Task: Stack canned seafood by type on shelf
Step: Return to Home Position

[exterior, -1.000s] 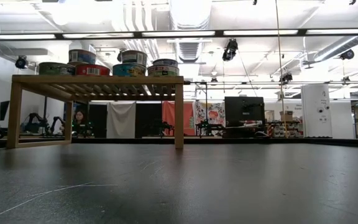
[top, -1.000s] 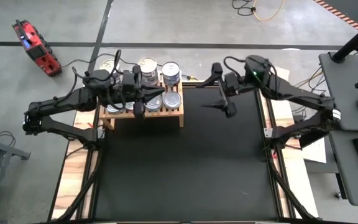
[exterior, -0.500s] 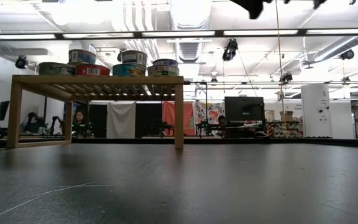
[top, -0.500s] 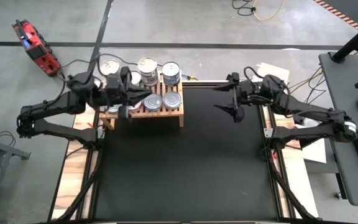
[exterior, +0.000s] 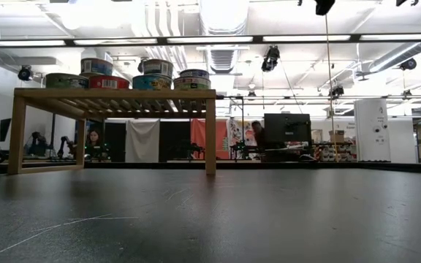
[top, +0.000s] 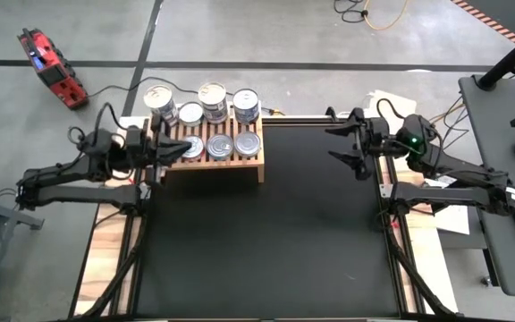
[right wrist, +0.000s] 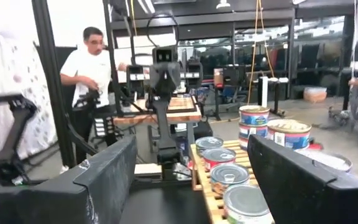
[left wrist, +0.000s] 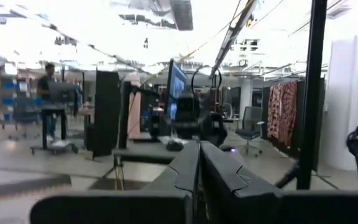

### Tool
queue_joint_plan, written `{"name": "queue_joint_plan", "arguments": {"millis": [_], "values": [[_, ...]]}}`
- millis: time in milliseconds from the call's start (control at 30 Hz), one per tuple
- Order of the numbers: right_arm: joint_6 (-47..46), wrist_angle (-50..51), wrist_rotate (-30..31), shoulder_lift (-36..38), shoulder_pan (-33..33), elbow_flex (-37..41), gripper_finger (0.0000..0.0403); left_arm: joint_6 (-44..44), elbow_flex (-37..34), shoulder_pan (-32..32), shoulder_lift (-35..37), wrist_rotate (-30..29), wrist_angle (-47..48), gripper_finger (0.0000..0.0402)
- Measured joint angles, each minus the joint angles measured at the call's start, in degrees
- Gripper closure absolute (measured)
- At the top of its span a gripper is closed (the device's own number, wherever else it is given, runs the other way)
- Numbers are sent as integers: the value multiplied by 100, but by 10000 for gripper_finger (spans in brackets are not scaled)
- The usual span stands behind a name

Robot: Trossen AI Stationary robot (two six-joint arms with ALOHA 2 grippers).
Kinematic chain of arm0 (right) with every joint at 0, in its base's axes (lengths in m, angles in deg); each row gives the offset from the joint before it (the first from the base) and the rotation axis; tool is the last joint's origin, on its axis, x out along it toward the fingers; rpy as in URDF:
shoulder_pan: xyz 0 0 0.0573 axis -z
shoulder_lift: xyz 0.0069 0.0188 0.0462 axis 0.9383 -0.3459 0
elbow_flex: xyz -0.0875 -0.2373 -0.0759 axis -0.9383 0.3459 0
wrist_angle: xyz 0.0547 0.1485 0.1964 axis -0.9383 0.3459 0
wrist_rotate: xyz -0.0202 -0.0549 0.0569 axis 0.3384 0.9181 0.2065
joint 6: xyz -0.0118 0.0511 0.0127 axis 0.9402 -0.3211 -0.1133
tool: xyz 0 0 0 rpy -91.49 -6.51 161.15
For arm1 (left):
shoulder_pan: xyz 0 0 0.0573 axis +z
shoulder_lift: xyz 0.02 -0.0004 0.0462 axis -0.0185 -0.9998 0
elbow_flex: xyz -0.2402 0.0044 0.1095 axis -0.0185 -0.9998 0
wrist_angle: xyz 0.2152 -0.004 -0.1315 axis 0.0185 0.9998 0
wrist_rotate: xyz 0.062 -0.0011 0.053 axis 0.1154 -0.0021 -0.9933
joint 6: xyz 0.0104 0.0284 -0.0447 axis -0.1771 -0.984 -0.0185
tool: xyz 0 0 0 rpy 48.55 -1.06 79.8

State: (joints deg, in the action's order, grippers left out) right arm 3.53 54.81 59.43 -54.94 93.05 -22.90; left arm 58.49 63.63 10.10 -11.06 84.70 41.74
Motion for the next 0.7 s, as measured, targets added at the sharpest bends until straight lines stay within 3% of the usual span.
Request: {"name": "queue_joint_plan", "arguments": {"millis": [200,367,533,700], "values": [[372,1,-195,25,-42,226,110,585,-824,0,371,-16,-62,401],[1150,-160,-413,236,-39,825,100,219,-1449,0,681,-20,-622,401],[948,-607,-305,631,-24,1556,88,-468,-2048,22,1252,-25,-1503,402],[728,-636,-302,1086,-24,2093,77,-360,-2574,22,2125,-37,-1547,401]]}}
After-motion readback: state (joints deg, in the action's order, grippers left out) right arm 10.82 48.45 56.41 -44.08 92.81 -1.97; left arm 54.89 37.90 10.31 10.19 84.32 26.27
